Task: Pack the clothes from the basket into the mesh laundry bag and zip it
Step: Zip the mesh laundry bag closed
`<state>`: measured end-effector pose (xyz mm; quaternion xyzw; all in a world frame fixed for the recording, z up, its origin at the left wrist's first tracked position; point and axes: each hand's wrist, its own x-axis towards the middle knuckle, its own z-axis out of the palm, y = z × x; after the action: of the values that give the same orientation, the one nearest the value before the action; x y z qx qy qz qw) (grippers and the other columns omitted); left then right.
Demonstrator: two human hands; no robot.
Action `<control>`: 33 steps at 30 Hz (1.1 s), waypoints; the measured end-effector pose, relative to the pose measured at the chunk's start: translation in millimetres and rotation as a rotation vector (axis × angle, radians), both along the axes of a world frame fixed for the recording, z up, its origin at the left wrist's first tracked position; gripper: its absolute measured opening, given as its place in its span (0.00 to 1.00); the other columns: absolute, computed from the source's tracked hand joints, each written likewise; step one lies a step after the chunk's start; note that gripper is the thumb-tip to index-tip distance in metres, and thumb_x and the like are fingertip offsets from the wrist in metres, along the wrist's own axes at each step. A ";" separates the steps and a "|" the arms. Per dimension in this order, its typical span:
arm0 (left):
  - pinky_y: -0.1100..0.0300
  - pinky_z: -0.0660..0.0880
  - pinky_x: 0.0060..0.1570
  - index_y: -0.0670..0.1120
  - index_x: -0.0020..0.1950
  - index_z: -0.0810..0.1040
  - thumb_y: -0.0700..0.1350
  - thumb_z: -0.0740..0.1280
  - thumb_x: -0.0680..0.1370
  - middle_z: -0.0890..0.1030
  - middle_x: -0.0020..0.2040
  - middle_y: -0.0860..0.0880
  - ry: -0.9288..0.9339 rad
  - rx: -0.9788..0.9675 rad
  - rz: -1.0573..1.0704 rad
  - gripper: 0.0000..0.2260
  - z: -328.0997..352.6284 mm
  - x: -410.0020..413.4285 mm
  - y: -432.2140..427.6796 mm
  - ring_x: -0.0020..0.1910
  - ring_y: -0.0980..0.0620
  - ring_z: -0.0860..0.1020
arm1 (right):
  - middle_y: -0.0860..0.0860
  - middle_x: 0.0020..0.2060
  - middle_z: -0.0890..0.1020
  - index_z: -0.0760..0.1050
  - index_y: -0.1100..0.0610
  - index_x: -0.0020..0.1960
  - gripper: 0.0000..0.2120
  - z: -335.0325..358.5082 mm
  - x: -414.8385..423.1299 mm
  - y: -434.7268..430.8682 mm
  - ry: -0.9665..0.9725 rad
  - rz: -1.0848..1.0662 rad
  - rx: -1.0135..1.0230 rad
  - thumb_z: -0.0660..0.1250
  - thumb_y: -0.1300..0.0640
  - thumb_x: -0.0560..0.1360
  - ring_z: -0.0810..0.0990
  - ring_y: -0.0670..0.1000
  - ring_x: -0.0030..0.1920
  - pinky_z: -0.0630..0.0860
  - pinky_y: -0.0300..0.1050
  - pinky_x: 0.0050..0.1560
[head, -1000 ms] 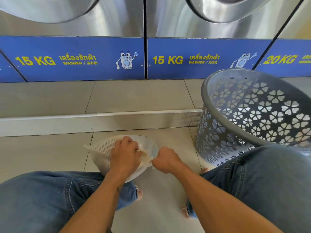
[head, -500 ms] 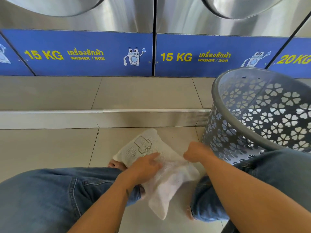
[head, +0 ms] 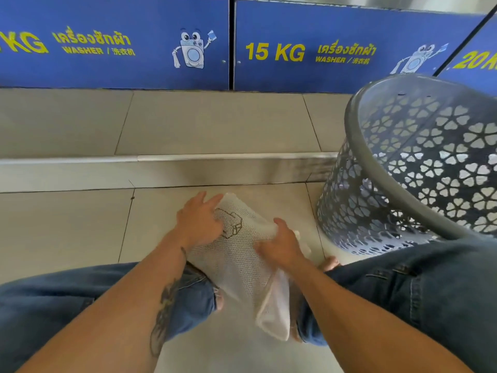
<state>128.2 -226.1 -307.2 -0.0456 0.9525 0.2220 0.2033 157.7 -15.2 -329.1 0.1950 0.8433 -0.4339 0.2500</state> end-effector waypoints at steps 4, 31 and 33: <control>0.35 0.48 0.74 0.64 0.78 0.50 0.60 0.62 0.76 0.45 0.81 0.48 -0.087 0.027 0.193 0.34 -15.7 -13.0 -11.1 0.79 0.40 0.47 | 0.51 0.75 0.66 0.59 0.49 0.79 0.40 12.0 -52.7 -8.3 0.289 -0.119 -0.087 0.74 0.60 0.73 0.69 0.49 0.68 0.68 0.42 0.64; 0.47 0.64 0.72 0.65 0.74 0.63 0.51 0.74 0.68 0.65 0.76 0.55 0.198 0.634 0.249 0.37 129.5 49.2 0.6 0.74 0.50 0.65 | 0.45 0.56 0.78 0.69 0.43 0.68 0.27 132.9 9.5 -3.8 0.347 0.054 -0.198 0.68 0.63 0.74 0.76 0.52 0.59 0.74 0.52 0.59; 0.48 0.64 0.73 0.66 0.74 0.64 0.54 0.72 0.66 0.67 0.76 0.56 0.319 0.615 0.249 0.38 164.6 45.6 -10.0 0.74 0.52 0.65 | 0.47 0.57 0.79 0.69 0.47 0.71 0.28 160.8 -5.3 -16.2 0.437 0.073 -0.218 0.68 0.63 0.74 0.77 0.54 0.60 0.76 0.60 0.63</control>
<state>173.9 -236.1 -142.6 -0.0628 0.8481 0.5253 0.0280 152.3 -31.4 -168.3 0.0375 0.8320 -0.5450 0.0966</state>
